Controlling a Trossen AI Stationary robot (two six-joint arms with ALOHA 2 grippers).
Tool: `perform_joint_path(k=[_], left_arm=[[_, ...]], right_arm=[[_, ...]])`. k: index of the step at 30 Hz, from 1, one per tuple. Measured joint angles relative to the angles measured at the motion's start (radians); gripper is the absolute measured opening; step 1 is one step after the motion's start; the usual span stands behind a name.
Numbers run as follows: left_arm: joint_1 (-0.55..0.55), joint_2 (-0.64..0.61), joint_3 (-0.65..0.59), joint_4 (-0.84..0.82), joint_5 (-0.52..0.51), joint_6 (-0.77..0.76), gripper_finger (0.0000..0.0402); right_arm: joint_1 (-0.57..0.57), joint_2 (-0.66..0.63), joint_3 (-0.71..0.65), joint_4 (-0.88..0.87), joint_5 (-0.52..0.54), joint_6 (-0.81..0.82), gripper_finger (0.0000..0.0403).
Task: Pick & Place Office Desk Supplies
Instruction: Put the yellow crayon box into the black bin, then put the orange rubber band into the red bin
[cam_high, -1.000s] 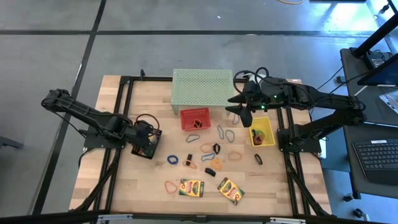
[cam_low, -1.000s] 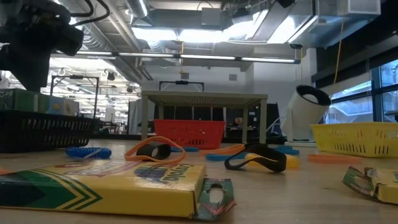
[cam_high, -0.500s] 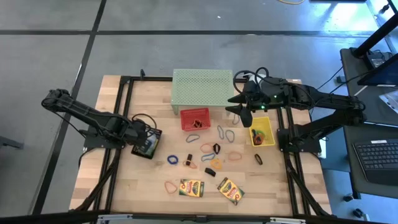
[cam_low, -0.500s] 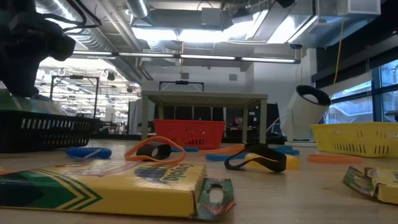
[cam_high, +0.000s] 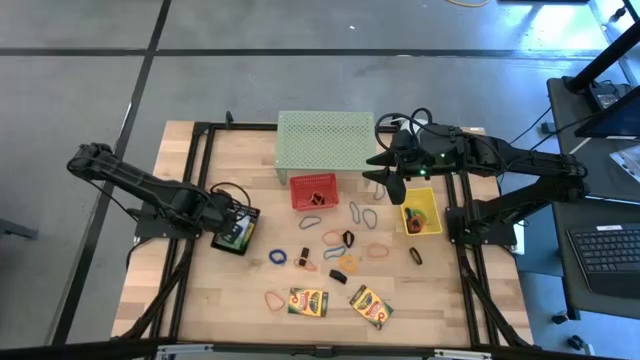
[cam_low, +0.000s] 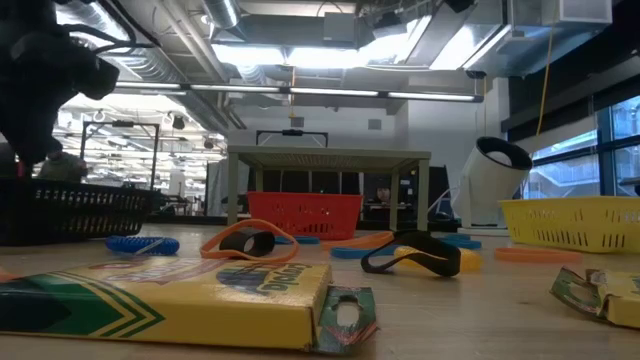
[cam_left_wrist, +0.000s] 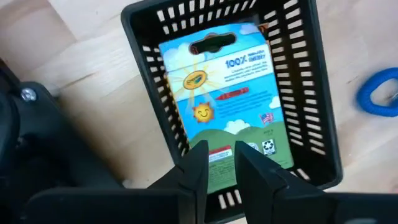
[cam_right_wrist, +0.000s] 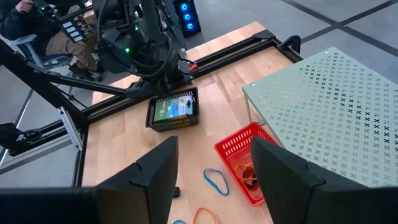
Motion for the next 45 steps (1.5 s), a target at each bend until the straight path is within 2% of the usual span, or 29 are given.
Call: perform_joint_path(k=[3, 6, 9, 14, 21, 26, 29, 33, 37, 41, 45], left_arm=[[0.000, 0.008, -0.001, 0.017, -0.020, 0.009, 0.0066], [0.000, -0.006, 0.015, 0.074, -0.099, 0.022, 0.0062], [0.003, -0.012, 0.052, 0.181, -0.121, 0.142, 0.0060], [0.035, 0.041, 0.077, 0.452, -0.022, 0.368, 0.0060], [0.133, 0.246, 0.075, 0.659, 0.125, 0.628, 0.0059], [0.222, 0.350, 0.074, 0.776, 0.217, 0.549, 0.0084], [0.263, 0.392, 0.075, 0.895, 0.245, 0.440, 0.0106], [0.284, 0.459, 0.076, 1.030, 0.279, 0.362, 0.0130], [0.285, 0.542, 0.110, 1.028, 0.355, 0.319, 0.0136], [0.273, 0.625, 0.195, 1.017, 0.427, 0.351, 0.0133], [0.269, 0.701, 0.275, 0.965, 0.447, 0.403, 0.0129]], right_arm=[[0.000, 0.000, 0.000, 0.000, -0.004, 0.003, 0.0204], [0.000, 0.000, 0.000, 0.000, -0.038, 0.008, 0.0204], [0.000, 0.000, 0.000, 0.001, -0.053, 0.024, 0.0204], [0.000, 0.000, 0.000, 0.004, -0.044, 0.027, 0.0204], [0.000, 0.000, 0.000, 0.013, -0.040, 0.027, 0.0204], [0.000, 0.000, 0.000, 0.012, -0.040, 0.031, 0.0204], [0.000, 0.000, 0.000, 0.012, -0.040, 0.031, 0.0204], [0.000, 0.000, 0.000, 0.012, 0.013, 0.017, 0.0204], [-0.001, 0.000, 0.000, 0.012, 0.039, -0.020, 0.0204], [0.000, 0.000, 0.000, 0.008, 0.038, -0.050, 0.0204], [0.000, 0.000, 0.000, 0.009, 0.031, -0.071, 0.0204]])
